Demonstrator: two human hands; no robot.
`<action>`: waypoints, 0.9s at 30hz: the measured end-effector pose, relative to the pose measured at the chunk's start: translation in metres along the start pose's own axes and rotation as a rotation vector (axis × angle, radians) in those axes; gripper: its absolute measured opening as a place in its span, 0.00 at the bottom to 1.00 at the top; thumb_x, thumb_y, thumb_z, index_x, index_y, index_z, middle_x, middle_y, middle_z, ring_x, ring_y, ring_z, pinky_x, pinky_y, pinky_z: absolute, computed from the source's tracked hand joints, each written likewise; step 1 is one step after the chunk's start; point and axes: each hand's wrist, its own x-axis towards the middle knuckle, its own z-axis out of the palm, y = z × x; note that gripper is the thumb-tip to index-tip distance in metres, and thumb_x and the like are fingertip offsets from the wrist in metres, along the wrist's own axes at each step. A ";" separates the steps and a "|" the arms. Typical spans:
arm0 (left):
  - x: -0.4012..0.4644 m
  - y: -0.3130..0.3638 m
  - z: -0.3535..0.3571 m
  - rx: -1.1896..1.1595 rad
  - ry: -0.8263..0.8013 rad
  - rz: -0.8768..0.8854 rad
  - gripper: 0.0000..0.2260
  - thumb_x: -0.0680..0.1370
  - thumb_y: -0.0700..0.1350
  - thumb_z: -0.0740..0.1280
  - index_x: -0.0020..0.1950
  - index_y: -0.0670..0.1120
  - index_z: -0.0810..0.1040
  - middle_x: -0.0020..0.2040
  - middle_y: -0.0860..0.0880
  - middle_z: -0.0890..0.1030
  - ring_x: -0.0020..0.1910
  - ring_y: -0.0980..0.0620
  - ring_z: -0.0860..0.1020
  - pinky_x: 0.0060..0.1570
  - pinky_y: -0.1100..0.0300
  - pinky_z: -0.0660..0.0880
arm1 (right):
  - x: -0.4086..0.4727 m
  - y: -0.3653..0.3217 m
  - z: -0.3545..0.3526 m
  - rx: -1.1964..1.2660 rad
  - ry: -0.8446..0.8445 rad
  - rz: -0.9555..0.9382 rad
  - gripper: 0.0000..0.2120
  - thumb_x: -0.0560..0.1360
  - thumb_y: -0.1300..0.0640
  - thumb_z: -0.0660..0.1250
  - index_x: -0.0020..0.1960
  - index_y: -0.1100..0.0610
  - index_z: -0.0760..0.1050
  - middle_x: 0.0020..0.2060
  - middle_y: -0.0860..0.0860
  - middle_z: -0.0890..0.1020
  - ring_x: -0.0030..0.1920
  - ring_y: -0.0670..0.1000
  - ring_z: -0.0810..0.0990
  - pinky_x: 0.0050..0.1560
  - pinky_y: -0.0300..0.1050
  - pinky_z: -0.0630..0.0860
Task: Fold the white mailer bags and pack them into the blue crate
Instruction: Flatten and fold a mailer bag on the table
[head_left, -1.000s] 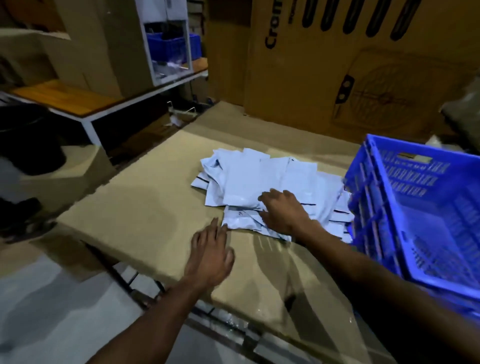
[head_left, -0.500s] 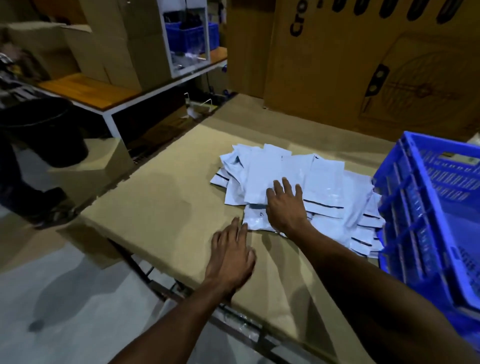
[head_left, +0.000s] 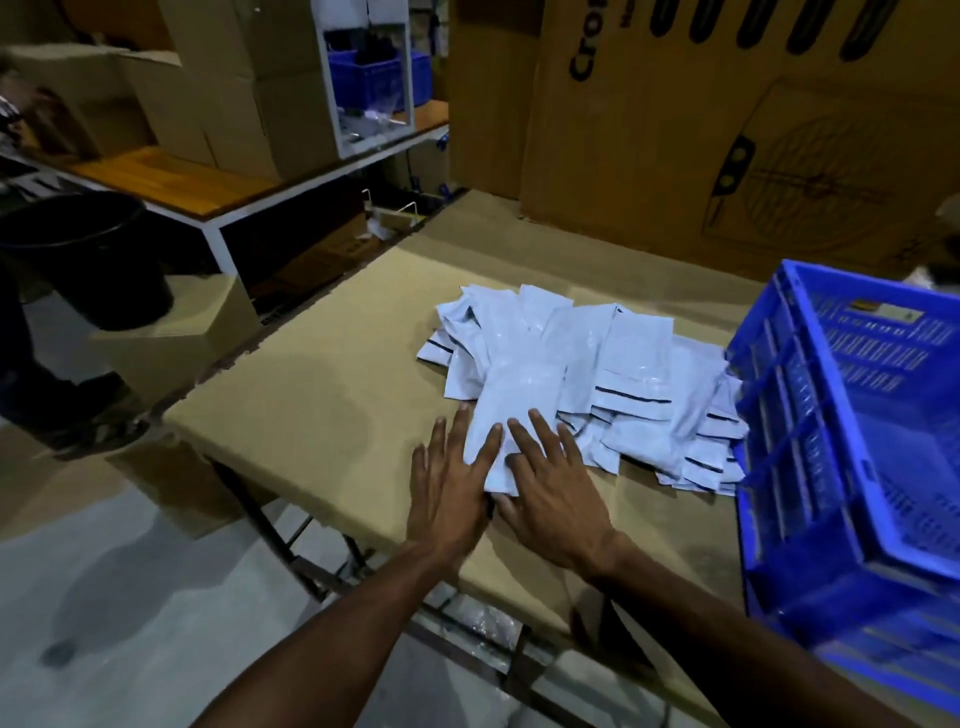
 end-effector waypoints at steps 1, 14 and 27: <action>-0.002 -0.002 -0.001 0.007 -0.009 0.006 0.42 0.74 0.46 0.71 0.82 0.61 0.51 0.82 0.42 0.54 0.79 0.37 0.54 0.70 0.35 0.63 | -0.006 0.003 -0.006 0.069 -0.001 -0.014 0.26 0.80 0.40 0.56 0.65 0.60 0.74 0.76 0.58 0.66 0.79 0.60 0.56 0.74 0.64 0.58; -0.009 -0.029 -0.010 0.040 -0.150 0.564 0.39 0.76 0.42 0.61 0.80 0.67 0.46 0.82 0.45 0.53 0.78 0.40 0.61 0.69 0.43 0.66 | -0.055 0.061 -0.011 -0.121 -0.256 -0.202 0.32 0.73 0.53 0.64 0.76 0.57 0.65 0.74 0.58 0.68 0.77 0.64 0.59 0.73 0.66 0.58; -0.007 -0.029 -0.009 0.251 -0.032 0.574 0.40 0.72 0.51 0.71 0.81 0.54 0.58 0.82 0.44 0.56 0.78 0.40 0.61 0.69 0.40 0.66 | -0.063 -0.016 0.006 -0.109 -0.464 0.327 0.28 0.66 0.54 0.69 0.65 0.60 0.78 0.59 0.63 0.81 0.51 0.68 0.83 0.42 0.59 0.82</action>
